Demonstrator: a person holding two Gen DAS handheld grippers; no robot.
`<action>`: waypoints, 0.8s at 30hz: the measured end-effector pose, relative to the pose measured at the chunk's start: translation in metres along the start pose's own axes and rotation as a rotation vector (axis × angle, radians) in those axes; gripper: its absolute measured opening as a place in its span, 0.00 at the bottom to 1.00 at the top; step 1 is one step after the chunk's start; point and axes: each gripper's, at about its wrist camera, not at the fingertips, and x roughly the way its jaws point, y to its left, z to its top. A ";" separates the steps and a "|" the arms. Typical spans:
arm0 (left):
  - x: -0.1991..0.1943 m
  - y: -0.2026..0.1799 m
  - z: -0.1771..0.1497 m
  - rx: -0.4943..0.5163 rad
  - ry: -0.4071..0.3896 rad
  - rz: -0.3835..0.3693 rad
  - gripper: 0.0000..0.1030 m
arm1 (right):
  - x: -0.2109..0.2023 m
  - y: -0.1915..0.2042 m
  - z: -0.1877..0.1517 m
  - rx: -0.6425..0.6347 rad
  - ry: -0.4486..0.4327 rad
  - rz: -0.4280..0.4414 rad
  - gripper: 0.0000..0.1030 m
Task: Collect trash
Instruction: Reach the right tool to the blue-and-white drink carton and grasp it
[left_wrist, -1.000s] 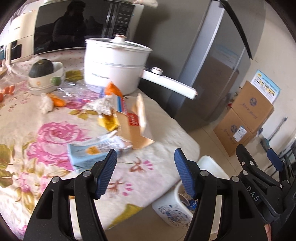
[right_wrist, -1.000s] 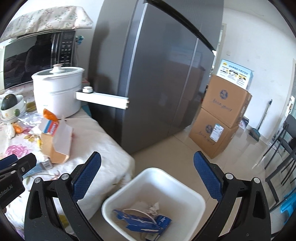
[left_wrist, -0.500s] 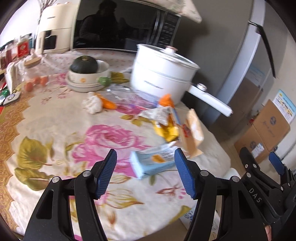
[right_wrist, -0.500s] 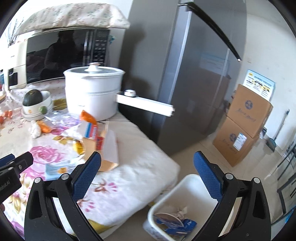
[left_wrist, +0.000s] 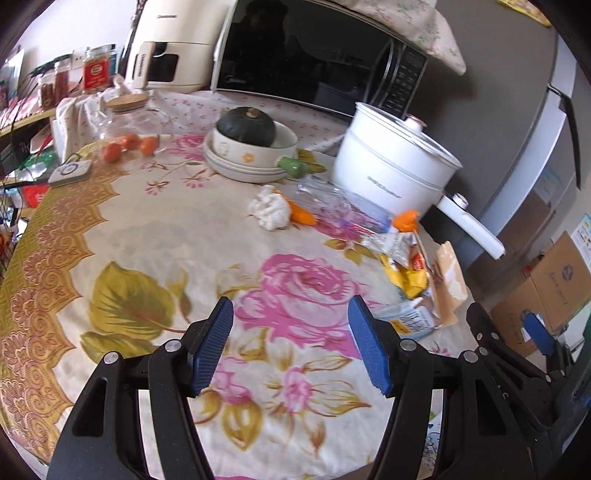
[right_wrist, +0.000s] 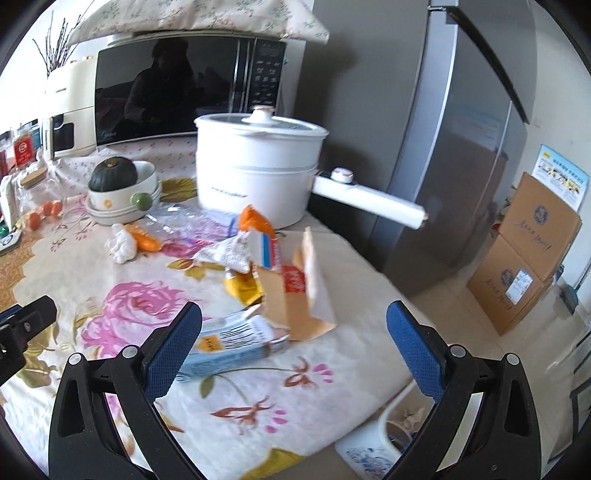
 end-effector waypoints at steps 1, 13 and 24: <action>-0.001 0.003 0.000 -0.002 0.001 0.003 0.62 | 0.003 0.003 0.000 0.007 0.013 0.011 0.93; -0.005 0.041 0.005 -0.039 0.004 0.034 0.62 | 0.060 0.011 -0.014 0.339 0.317 0.223 0.93; -0.006 0.065 0.009 -0.068 0.009 0.038 0.62 | 0.097 0.024 -0.011 0.564 0.430 0.195 0.93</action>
